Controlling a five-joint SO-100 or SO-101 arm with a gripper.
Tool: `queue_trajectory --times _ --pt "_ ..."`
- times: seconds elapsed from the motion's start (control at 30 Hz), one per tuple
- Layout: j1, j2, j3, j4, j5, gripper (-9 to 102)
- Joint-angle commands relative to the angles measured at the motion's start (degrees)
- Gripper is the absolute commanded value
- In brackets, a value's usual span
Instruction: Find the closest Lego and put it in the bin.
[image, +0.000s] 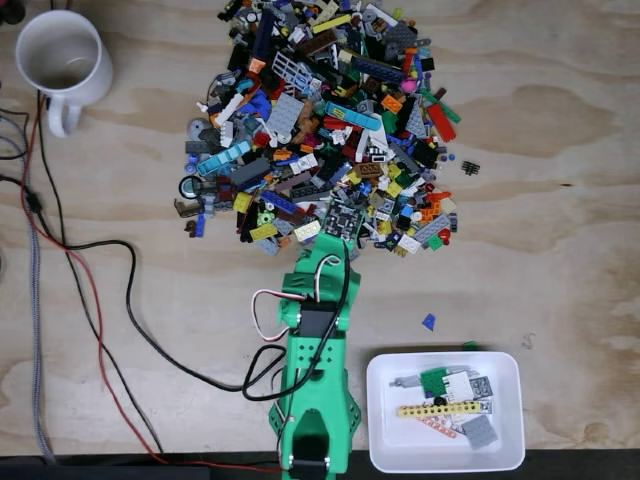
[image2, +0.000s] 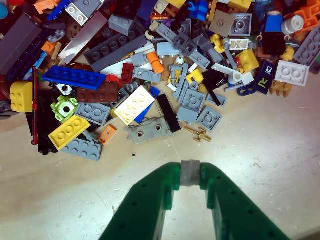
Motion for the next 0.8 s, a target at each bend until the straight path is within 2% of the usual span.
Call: queue_trajectory --times 0.0,0.53,0.6,0.7,0.77 --pt "-0.62 0.0 -1.32 -3.16 -0.44 0" --pt "-0.44 0.09 -1.32 -2.55 0.0 0" --pt "-1.76 -3.87 -3.87 -1.49 5.54 0" --pt "-6.5 -14.15 -10.9 1.32 22.41 1" --pt "-8.88 -21.53 -15.12 0.88 33.75 15"
